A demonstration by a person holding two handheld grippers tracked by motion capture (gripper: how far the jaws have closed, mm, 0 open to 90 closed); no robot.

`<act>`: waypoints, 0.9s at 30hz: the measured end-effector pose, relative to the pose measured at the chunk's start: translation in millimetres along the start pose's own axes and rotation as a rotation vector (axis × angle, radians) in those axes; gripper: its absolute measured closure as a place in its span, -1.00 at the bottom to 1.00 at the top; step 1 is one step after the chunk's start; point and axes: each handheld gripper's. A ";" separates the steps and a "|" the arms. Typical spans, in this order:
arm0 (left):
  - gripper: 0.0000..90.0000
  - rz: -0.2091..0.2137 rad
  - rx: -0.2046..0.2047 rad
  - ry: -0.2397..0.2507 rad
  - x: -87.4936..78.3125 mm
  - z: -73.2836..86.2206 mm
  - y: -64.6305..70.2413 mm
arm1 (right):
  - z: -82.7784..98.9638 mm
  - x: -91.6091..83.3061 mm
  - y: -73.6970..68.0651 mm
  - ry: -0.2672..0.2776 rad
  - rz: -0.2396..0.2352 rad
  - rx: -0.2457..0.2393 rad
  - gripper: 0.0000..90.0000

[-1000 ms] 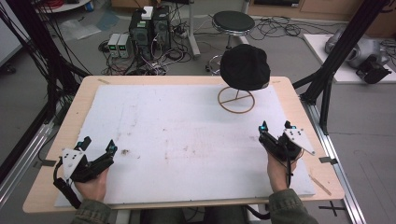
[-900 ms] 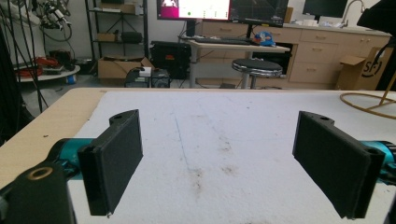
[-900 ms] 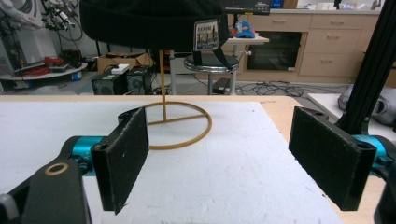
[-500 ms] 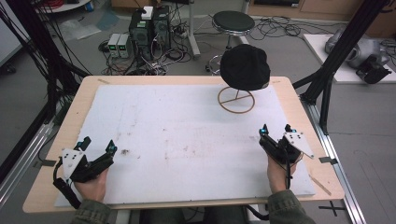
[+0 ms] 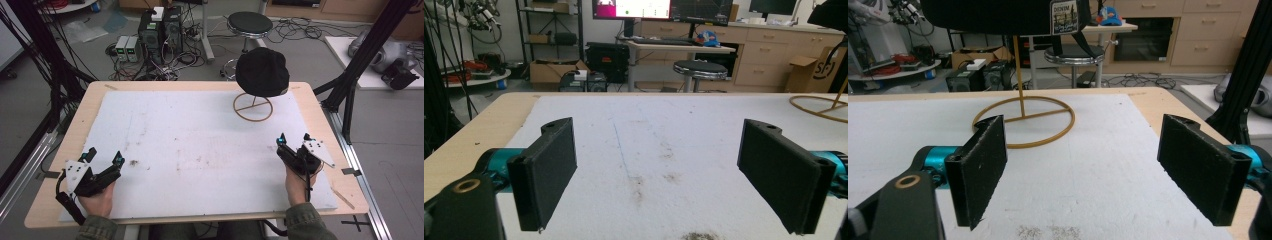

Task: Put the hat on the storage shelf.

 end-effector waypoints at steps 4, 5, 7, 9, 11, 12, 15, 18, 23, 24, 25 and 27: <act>-0.64 0.002 -0.002 -0.004 0.3 0.2 -0.5 | 0.0 -0.2 0.1 -0.006 0.000 0.005 -0.57; -0.64 0.001 -0.003 -0.003 0.6 0.2 -0.3 | 0.0 -0.3 0.4 -0.004 0.002 0.005 -0.57; -0.64 0.001 -0.006 -0.004 1.1 0.2 -0.1 | 0.1 -0.4 0.8 -0.011 -0.001 0.011 -0.57; -0.64 0.002 -0.011 -0.004 2.1 0.6 0.3 | 0.4 -0.5 1.4 -0.018 0.000 0.014 -0.57; -0.64 0.004 -0.011 -0.009 2.4 0.9 0.8 | 0.4 -0.7 2.0 -0.020 -0.003 0.018 -0.57; -0.64 0.006 -0.009 -0.010 2.5 0.9 0.8 | 0.2 -0.7 2.4 -0.017 -0.002 0.015 -0.57; -0.64 0.005 -0.010 -0.010 2.5 1.0 0.7 | 0.5 -0.6 1.9 -0.019 0.002 0.004 -0.57; -0.64 0.003 -0.011 -0.011 2.4 1.2 0.0 | 0.8 -0.9 0.6 -0.019 -0.002 -0.002 -0.57; -0.64 0.005 -0.010 -0.014 2.8 1.4 -0.2 | 2.3 -1.4 1.0 -0.009 -0.005 0.001 -0.57; -0.64 0.005 -0.010 -0.014 2.9 1.4 -0.2 | 3.0 -1.3 1.9 -0.016 -0.002 -0.006 -0.57; -0.64 0.005 -0.010 -0.014 3.0 1.4 -0.1 | 3.7 -1.1 2.1 -0.020 -0.002 -0.001 -0.57; -0.64 0.005 -0.010 -0.015 3.3 1.4 0.1 | 3.9 -0.9 3.2 -0.021 -0.001 -0.002 -0.57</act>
Point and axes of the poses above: each handheld gripper's, and its own axes: x roughly forward along the jaws, z roughly out of its underside, y roughly to its right, and after that the axes turned 7 degrees about x, right-handed
